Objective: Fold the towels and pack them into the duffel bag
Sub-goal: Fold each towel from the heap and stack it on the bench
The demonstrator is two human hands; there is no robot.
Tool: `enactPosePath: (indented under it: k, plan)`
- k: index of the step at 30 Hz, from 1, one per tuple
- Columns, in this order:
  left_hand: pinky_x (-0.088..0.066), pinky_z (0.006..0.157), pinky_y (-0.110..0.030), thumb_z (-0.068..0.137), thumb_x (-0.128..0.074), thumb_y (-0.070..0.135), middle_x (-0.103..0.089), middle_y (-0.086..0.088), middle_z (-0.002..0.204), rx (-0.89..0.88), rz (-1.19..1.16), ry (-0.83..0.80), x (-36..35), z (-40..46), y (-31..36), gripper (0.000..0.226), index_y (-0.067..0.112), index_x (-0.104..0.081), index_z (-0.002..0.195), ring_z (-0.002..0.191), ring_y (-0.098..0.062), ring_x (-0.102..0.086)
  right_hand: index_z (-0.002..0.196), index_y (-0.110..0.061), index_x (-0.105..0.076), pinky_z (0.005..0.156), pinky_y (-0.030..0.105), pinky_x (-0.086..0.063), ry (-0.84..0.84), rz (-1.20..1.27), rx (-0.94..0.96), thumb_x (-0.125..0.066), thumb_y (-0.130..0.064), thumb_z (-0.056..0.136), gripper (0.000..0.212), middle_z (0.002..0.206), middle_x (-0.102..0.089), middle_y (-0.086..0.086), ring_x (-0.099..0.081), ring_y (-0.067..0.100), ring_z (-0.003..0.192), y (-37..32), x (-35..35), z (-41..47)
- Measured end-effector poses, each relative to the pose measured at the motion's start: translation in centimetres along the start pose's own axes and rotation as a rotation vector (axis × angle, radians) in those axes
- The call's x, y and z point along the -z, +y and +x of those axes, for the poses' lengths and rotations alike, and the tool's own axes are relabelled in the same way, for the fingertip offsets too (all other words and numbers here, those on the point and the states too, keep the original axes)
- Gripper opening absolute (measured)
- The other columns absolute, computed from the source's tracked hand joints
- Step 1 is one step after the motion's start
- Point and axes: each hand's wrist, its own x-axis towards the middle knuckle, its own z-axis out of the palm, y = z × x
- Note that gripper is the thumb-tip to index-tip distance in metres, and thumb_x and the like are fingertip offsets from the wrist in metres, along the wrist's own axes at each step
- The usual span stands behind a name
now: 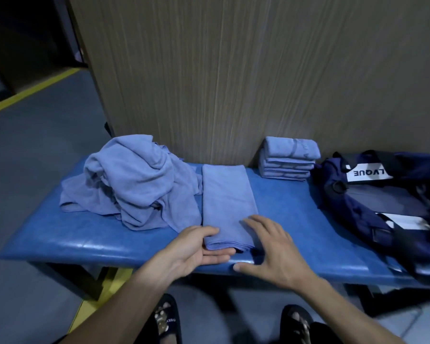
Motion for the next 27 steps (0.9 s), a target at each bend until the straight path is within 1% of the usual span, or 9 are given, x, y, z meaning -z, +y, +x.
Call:
enactPosePath:
  k: [2,6,12,15,17,21,23,25,27]
  plan:
    - [-0.063,0.062,-0.04,0.1,-0.053,0.008,-0.073,-0.027,0.093,0.0,-0.017,0.015,-0.2,-0.1,0.1,0.02,-0.007,-0.063,0.107,0.076,-0.034,-0.075,0.15,-0.035,-0.039,0.115,0.04,-0.034,0.086,-0.026,-0.028,-0.061,-0.082,0.069,0.097,0.154,-0.036,-0.013,-0.033,0.012,0.142,-0.8,-1.3,-0.4]
    - [-0.061,0.055,-0.034,0.099,-0.053,0.011,-0.074,-0.025,0.09,0.0,-0.023,0.039,-0.4,-0.2,0.3,0.021,-0.006,-0.065,0.104,0.07,-0.03,-0.075,0.138,-0.026,-0.051,0.107,0.046,-0.043,0.287,-0.054,-0.086,-0.058,-0.056,0.079,0.067,0.144,-0.051,-0.006,-0.049,0.023,0.133,-1.6,-2.9,0.4]
    - [-0.061,0.056,-0.03,0.101,-0.051,0.015,-0.075,-0.022,0.091,0.016,0.058,0.05,-0.4,-0.1,0.5,0.028,-0.006,-0.069,0.1,0.065,-0.023,-0.074,0.117,-0.026,-0.065,0.088,0.037,-0.052,0.362,-0.019,-0.004,-0.049,-0.031,0.079,0.042,0.123,-0.066,-0.011,-0.062,0.018,0.111,-0.9,-1.6,1.3]
    - [-0.059,0.053,-0.028,0.101,-0.054,0.016,-0.076,-0.021,0.093,0.023,0.149,0.064,0.0,-0.2,0.5,0.027,-0.007,-0.068,0.103,0.064,-0.022,-0.074,0.113,-0.022,-0.072,0.081,0.035,-0.058,0.354,-0.099,0.174,-0.061,-0.015,0.069,0.046,0.116,-0.073,-0.007,-0.069,0.019,0.105,1.1,-0.9,1.2]
    - [-0.057,0.05,-0.027,0.1,-0.057,0.017,-0.076,-0.019,0.088,0.016,0.243,0.08,0.0,-0.6,0.2,0.025,-0.005,-0.067,0.103,0.062,-0.022,-0.073,0.116,-0.02,-0.072,0.083,0.034,-0.059,0.3,-0.166,0.287,-0.067,-0.011,0.065,0.052,0.12,-0.073,-0.005,-0.07,0.019,0.107,2.5,-0.9,0.7]
    - [-0.047,0.04,-0.025,0.1,-0.061,0.024,-0.071,-0.012,0.066,-0.048,0.556,0.19,0.8,-1.4,-0.3,0.02,0.007,-0.052,0.104,0.047,-0.02,-0.064,0.12,-0.022,-0.072,0.09,0.032,-0.057,0.238,-0.204,0.373,-0.068,-0.016,0.081,0.04,0.129,-0.069,-0.004,-0.067,0.018,0.116,3.8,-1.6,-0.3]
    - [-0.045,0.041,-0.027,0.096,-0.065,0.031,-0.066,-0.004,0.058,-0.177,0.823,0.305,2.2,-1.2,-0.5,0.028,0.015,-0.044,0.105,0.045,-0.02,-0.06,0.116,-0.022,-0.073,0.091,0.03,-0.056,0.255,-0.163,0.373,-0.059,-0.023,0.091,0.029,0.128,-0.069,-0.006,-0.066,0.016,0.115,3.8,-1.5,-0.9]
    - [-0.048,0.054,-0.034,0.09,-0.069,0.04,-0.059,0.006,0.06,-0.505,1.227,0.409,3.8,-0.9,-0.5,0.033,0.026,-0.043,0.103,0.057,-0.015,-0.06,0.108,-0.023,-0.072,0.087,0.031,-0.057,0.245,-0.078,0.339,-0.057,-0.026,0.094,0.021,0.12,-0.07,-0.008,-0.066,0.016,0.108,3.6,-1.0,-1.3]
    - [-0.051,0.07,-0.035,0.086,-0.07,0.048,-0.057,0.014,0.075,-0.878,1.434,0.325,4.0,-1.0,-0.5,0.034,0.034,-0.047,0.105,0.073,-0.004,-0.056,0.101,-0.024,-0.066,0.082,0.032,-0.054,0.204,0.009,0.275,-0.063,-0.021,0.091,0.011,0.11,-0.065,-0.012,-0.062,0.017,0.099,3.3,-0.5,-1.6]
